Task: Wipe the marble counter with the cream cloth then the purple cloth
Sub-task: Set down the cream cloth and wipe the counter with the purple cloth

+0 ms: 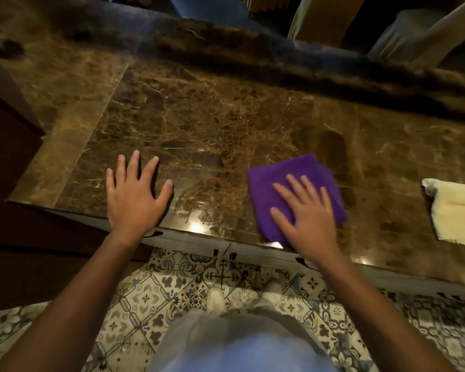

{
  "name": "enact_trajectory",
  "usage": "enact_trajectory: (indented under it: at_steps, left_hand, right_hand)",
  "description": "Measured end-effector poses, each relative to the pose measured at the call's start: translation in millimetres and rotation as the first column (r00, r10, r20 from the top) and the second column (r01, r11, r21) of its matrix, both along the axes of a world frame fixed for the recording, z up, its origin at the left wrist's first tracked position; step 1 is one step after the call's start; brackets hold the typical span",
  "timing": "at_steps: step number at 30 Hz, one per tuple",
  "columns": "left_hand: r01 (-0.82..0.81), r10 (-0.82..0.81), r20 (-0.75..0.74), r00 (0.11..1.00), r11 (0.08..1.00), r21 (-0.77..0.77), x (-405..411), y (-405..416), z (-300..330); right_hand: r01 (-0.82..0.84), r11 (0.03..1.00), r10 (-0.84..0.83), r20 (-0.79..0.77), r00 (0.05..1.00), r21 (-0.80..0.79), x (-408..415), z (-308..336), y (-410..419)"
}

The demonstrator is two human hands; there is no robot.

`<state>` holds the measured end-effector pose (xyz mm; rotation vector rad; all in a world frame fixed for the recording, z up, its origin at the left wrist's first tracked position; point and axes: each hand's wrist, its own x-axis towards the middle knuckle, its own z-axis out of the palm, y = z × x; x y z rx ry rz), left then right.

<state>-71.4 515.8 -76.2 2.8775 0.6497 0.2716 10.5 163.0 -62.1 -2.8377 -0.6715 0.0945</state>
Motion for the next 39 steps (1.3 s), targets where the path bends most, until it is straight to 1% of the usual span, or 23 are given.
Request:
enact_trajectory:
  at_steps: [2, 4, 6, 8, 10, 13, 15, 18, 21, 23, 24, 26, 28, 31, 34, 36, 37, 39]
  left_hand:
    - [-0.003, 0.003, -0.005, 1.0, 1.0, 0.001, -0.1, -1.0, 0.6]
    - [-0.006, 0.006, 0.002, 1.0, 1.0, -0.004, 0.3, -2.0, 1.1]
    - [-0.011, 0.011, 0.02, 1.0, 1.0, -0.009, 0.7, -2.7, 2.0]
    - [-0.02, 0.02, 0.033, 0.999, 1.0, -0.006, 0.1, -3.4, 2.4]
    - [-0.026, 0.027, 0.037, 0.999, 1.0, -0.005, 0.0, -3.5, 3.3]
    - [-0.024, 0.024, 0.036, 0.999, 1.0, -0.008, -0.4, -4.1, 4.3]
    - [-0.017, 0.018, 0.04, 0.999, 1.0, -0.012, -1.4, -4.1, 4.8]
    - [-0.01, 0.011, 0.019, 1.0, 1.0, -0.026, -1.2, -4.6, 7.3]
    - [0.037, -0.038, -0.021, 0.999, 0.998, -0.056, -3.7, -0.8, 9.8]
    - [0.077, -0.077, -0.037, 0.996, 0.997, -0.018, -10.0, 11.4, 9.3]
    - [0.082, -0.082, -0.048, 0.996, 0.997, 0.012, -12.2, 19.9, 8.5]
    - [0.069, -0.066, -0.101, 0.993, 0.997, 0.025, -13.5, 34.7, 6.8]
    - [0.072, -0.065, -0.151, 0.986, 0.997, 0.036, -12.1, 38.8, 4.0]
    - [0.084, -0.076, -0.149, 0.986, 0.995, 0.049, -9.7, 37.9, 2.2]
    - [0.071, -0.063, -0.133, 0.989, 0.996, 0.057, -10.8, 37.2, 3.1]
    - [0.059, -0.051, -0.128, 0.99, 0.997, 0.054, -11.1, 35.6, 5.3]
    - [0.052, -0.045, -0.126, 0.991, 0.997, 0.052, -11.0, 35.0, 6.6]
    - [0.051, -0.045, -0.123, 0.991, 0.997, 0.049, -10.5, 33.8, 8.5]
  right_hand:
    - [0.183, 0.982, -0.183, 0.014, 0.983, -0.035, 42.0, 2.9, -19.3]
    - [0.33, 0.942, -0.329, 0.018, 0.944, -0.057, 84.6, 4.7, -25.5]
    - [0.43, 0.901, -0.431, -0.002, 0.902, -0.056, 122.2, 6.9, -13.1]
    - [0.483, 0.873, -0.486, -0.031, 0.873, -0.07, 151.3, 9.7, 15.4]
    - [0.441, 0.892, -0.448, -0.062, 0.892, -0.103, 169.6, 12.7, 51.5]
    - [0.267, 0.955, -0.281, -0.104, 0.954, -0.129, 176.8, 17.7, 101.9]
    - [0.163, 0.978, -0.177, -0.108, 0.978, -0.131, 166.7, 18.4, 131.0]
    - [0.013, 0.993, -0.023, -0.088, 0.996, -0.119, 126.4, 16.0, 160.5]
    - [-0.152, 0.981, 0.147, -0.051, 0.988, -0.122, 76.3, 13.9, 149.5]
    - [-0.222, 0.967, 0.221, -0.021, 0.975, -0.126, 45.7, 11.3, 119.8]
    - [-0.231, 0.965, 0.233, -0.004, 0.973, -0.123, 32.8, 9.1, 102.0]
    - [-0.222, 0.968, 0.225, 0.009, 0.974, -0.119, 17.8, 5.3, 68.7]
    - [-0.18, 0.977, 0.183, 0.021, 0.983, -0.116, 20.7, 3.3, 48.3]
    - [-0.077, 0.991, 0.081, 0.038, 0.996, -0.109, 50.3, 5.4, 44.9]
    - [0.072, 0.992, -0.068, 0.037, 0.997, -0.104, 96.3, 6.5, 64.0]
    - [0.167, 0.982, -0.167, 0.008, 0.986, -0.092, 126.4, 7.2, 93.5]
    - [0.187, 0.978, -0.189, -0.01, 0.982, -0.091, 137.7, 7.8, 111.6]
    - [0.17, 0.981, -0.174, -0.041, 0.984, -0.09, 148.2, 9.7, 144.9]
